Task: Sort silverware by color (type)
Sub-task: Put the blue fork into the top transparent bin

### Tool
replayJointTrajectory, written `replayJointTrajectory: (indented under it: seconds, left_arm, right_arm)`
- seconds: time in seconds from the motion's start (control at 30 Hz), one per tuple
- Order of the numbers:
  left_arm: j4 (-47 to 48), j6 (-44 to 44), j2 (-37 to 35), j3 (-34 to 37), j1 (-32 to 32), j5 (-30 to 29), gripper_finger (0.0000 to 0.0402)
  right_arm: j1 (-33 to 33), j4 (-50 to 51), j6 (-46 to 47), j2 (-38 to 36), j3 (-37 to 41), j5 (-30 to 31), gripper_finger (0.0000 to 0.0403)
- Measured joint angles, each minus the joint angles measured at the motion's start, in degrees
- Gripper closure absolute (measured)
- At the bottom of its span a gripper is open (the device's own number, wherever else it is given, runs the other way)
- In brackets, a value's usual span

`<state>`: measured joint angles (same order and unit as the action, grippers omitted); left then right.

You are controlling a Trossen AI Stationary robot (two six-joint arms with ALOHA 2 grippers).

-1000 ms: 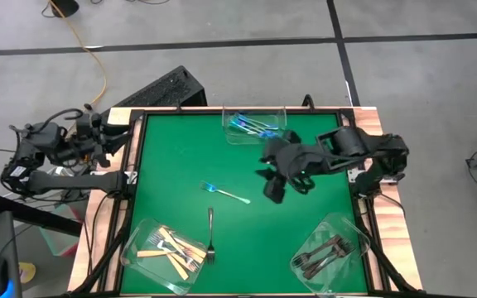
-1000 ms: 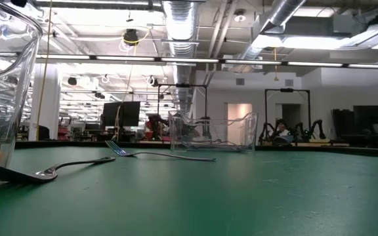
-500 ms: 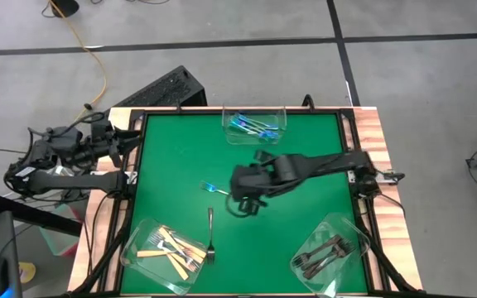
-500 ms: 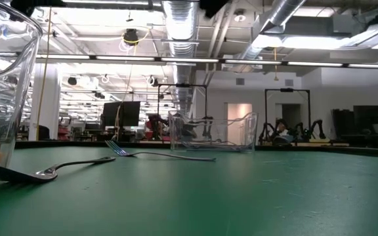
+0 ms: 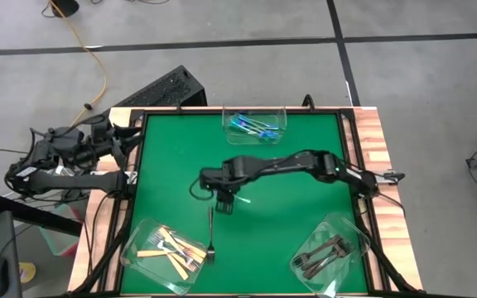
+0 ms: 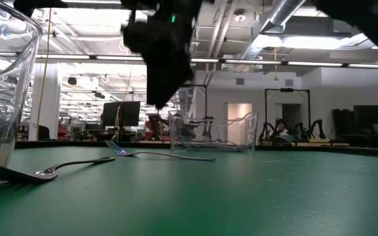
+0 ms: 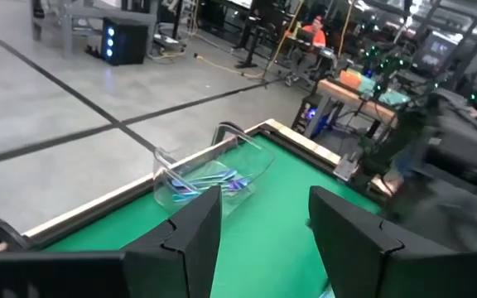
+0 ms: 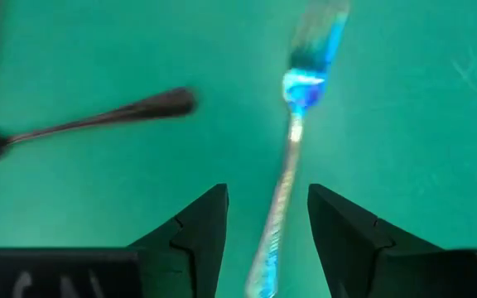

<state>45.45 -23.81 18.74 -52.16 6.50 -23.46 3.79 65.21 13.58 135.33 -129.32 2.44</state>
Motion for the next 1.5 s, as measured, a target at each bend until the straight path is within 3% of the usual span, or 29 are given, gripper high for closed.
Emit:
replayJointTrajectory:
  seconds: [0.43, 1.2, 1.37, 1.5]
  left_arm:
    - [0.09, 1.74, 0.00, 0.00, 0.00, 1.60, 0.0235]
    - [0.20, 2.28, -0.02, -0.02, 0.00, 1.66, 0.0235]
    - [0.22, 3.33, -0.02, -0.02, 0.00, 1.51, 0.0235]
    - [0.20, 3.73, -0.02, -0.02, 0.00, 0.34, 0.0235]
  right_arm:
    - [-4.03, -7.38, -0.56, 1.88, -0.03, -4.62, 0.0187]
    - [-4.97, -5.97, -0.27, 9.92, 0.22, -6.48, 0.0183]
    - [-5.15, -5.60, -0.11, 9.92, 0.61, -6.19, 0.0204]
    - [-5.82, -3.55, 0.77, 9.97, 0.61, -6.16, 0.0253]
